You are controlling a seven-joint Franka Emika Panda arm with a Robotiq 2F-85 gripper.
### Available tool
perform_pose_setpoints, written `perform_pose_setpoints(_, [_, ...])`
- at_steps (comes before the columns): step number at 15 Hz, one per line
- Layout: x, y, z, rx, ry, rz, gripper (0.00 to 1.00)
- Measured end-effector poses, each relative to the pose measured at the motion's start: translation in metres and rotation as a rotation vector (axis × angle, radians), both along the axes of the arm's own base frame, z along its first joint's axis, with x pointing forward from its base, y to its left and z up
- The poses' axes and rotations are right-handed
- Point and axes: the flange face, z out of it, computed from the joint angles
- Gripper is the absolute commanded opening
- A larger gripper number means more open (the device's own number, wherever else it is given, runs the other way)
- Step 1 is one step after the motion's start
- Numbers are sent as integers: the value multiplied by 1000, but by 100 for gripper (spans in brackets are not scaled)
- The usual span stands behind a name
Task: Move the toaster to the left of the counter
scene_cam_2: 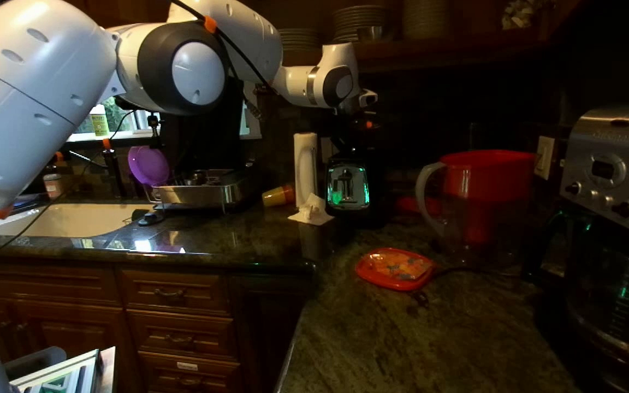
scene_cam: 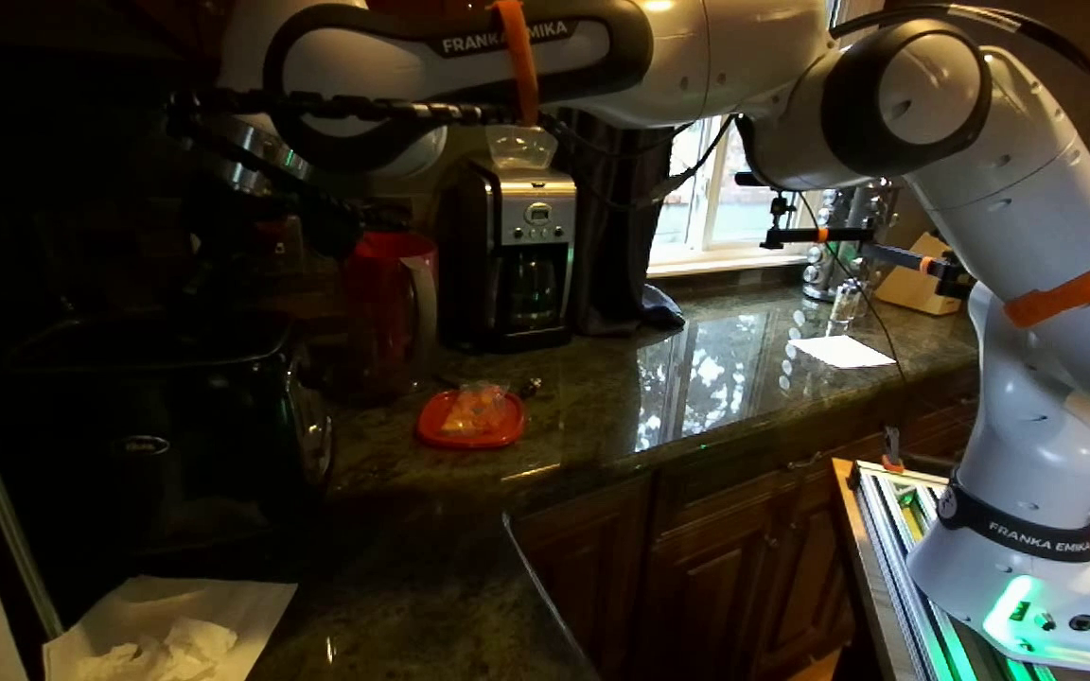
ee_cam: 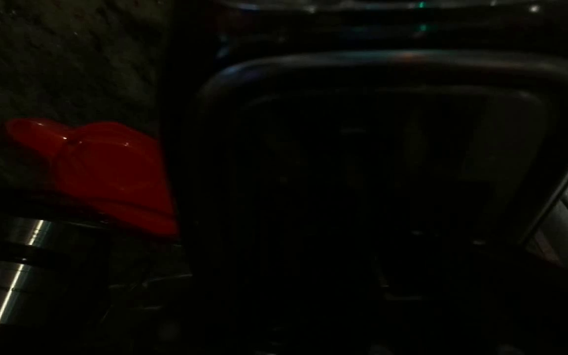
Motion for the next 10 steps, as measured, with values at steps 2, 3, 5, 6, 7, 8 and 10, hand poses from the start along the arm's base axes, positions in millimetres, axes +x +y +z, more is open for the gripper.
perform_pose_setpoints(2, [1,0,-1,2,-4,-1,4])
perform_pose_setpoints(3, [1,1,2,6,-18,-1,4])
perform_pose_setpoints(5, [-1,4,10,24,-56,-1,4])
perform_pose_setpoints(6, [-4,6,13,34,-70,-5,4])
perform_pose_setpoints(7, [-7,7,15,45,-80,-11,4])
perform_pose_setpoints(8, [-12,9,16,55,-84,-16,4])
perform_pose_setpoints(10, [-23,11,13,66,-78,-26,4])
